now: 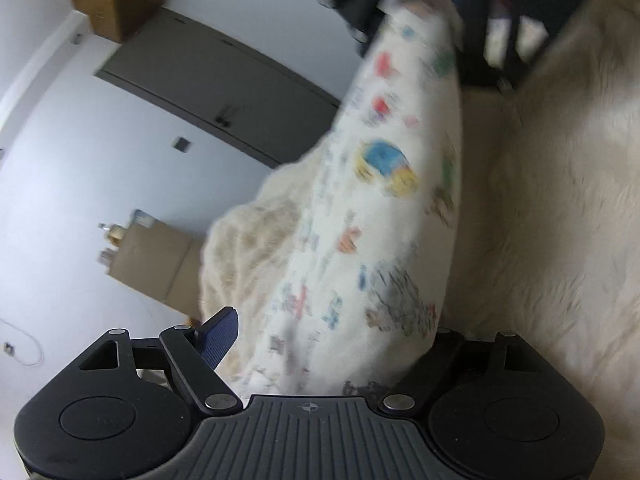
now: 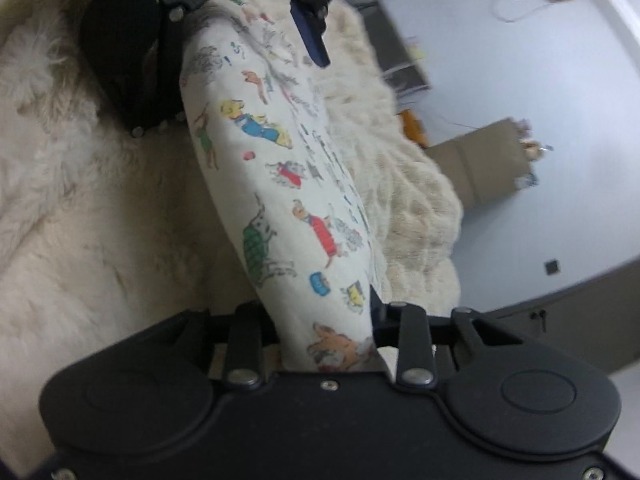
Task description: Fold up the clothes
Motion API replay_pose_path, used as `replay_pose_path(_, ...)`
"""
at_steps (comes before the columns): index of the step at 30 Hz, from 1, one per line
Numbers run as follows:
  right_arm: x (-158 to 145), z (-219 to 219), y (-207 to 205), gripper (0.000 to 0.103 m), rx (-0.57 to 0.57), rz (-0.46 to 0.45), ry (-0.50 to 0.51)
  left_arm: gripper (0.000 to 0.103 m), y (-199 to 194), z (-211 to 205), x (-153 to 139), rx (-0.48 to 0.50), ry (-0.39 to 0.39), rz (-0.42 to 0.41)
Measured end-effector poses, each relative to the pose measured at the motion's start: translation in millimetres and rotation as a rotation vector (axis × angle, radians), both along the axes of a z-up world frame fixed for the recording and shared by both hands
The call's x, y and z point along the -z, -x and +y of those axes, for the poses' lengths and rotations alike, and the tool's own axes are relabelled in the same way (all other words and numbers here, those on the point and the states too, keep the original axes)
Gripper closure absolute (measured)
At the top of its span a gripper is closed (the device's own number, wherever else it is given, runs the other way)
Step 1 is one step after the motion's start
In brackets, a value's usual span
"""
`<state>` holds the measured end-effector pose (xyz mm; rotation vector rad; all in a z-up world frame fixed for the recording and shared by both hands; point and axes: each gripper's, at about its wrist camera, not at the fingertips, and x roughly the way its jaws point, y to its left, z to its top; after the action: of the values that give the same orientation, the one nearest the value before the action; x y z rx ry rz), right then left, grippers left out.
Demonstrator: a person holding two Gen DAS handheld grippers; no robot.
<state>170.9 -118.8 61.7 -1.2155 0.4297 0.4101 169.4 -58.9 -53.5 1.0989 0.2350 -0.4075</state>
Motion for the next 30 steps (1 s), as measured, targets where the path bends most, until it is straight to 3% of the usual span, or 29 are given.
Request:
replay_pose_path(2, -12, -1, -9, 0.074, -0.012, 0.052, -0.007, 0.077, -7, 8, -12, 0.013, 0.025, 0.053)
replay_pose_path(5, -37, -1, -20, 0.076, -0.027, 0.113, -0.036, 0.084, -17, 22, -50, 0.001, 0.103, 0.121)
replay_pose_path(12, -119, 34, -28, 0.078, -0.105, 0.121, -0.061, 0.084, -6, 68, -121, 0.003, 0.135, 0.184)
replay_pose_path(18, -172, 83, -23, 0.078, -0.212, 0.14, -0.108, 0.084, 19, 134, -181, -0.075, 0.188, 0.162)
replay_pose_path(21, -191, 114, -19, 0.078, -0.277, 0.158, -0.156, 0.084, 36, 174, -198, -0.137, 0.175, 0.158)
replay_pose_path(26, -186, 194, -17, 0.078, -0.415, 0.223, -0.187, 0.082, 67, 245, -192, -0.28, 0.095, 0.173)
replay_pose_path(30, -153, 275, -27, 0.079, -0.545, 0.162, -0.169, 0.081, 84, 312, -169, -0.459, 0.005, 0.113)
